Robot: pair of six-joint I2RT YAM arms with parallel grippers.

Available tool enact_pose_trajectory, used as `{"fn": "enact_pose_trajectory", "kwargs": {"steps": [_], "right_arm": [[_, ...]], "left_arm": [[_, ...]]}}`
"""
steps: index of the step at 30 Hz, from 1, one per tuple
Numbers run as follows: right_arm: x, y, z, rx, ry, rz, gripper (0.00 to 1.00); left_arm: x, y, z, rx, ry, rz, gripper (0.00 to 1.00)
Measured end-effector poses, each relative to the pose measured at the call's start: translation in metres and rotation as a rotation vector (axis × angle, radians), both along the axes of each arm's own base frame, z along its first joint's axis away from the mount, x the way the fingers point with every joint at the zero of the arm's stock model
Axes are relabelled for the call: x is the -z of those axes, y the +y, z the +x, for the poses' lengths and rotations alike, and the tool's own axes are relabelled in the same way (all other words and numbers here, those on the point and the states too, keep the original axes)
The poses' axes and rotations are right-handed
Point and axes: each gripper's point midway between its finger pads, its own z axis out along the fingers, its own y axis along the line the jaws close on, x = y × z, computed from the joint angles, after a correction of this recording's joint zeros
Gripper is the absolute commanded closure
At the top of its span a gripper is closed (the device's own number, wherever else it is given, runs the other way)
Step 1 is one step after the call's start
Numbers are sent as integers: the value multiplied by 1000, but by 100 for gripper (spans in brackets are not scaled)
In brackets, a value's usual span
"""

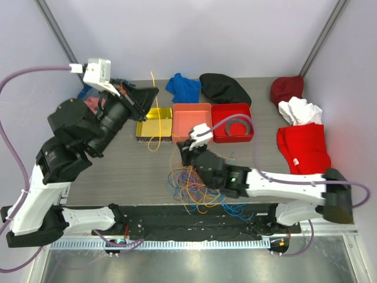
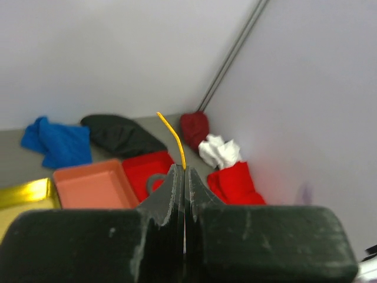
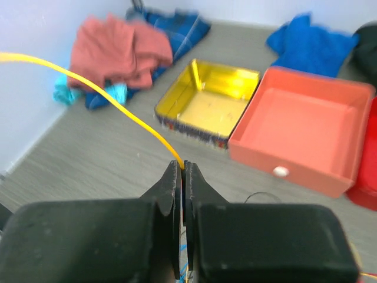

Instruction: Untangle the cables

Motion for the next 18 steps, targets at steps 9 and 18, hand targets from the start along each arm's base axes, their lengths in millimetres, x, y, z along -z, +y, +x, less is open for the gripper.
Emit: {"fn": "enact_pose_trajectory", "kwargs": {"steps": [9, 18], "right_arm": [[-199, -89, -12, 95, -134, 262, 99], [-253, -130, -11, 195, -173, 218, 99]], "left_arm": [[138, 2, 16, -107, 192, 109, 82], [244, -28, 25, -96, 361, 177, 18]]}}
